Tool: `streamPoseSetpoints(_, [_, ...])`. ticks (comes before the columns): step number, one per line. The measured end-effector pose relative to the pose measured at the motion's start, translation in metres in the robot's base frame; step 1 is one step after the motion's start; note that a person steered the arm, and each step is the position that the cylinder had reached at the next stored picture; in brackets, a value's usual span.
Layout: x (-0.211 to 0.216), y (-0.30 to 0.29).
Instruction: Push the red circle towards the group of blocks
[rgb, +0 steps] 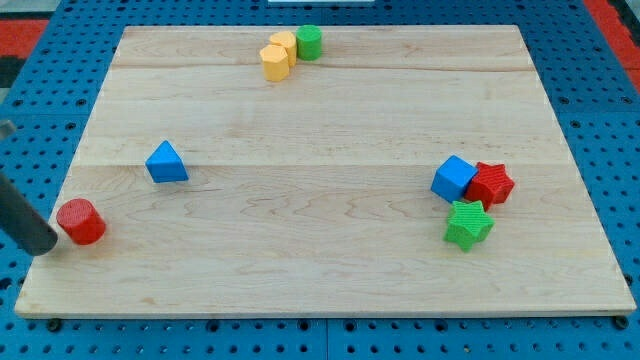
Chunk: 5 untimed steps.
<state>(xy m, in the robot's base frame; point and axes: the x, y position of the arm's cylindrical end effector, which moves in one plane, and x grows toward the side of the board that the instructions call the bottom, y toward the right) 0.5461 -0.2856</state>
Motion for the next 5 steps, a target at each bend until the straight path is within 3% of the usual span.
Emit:
streamPoseSetpoints(2, [-0.02, 0.061])
streamPoseSetpoints(5, [-0.052, 0.092])
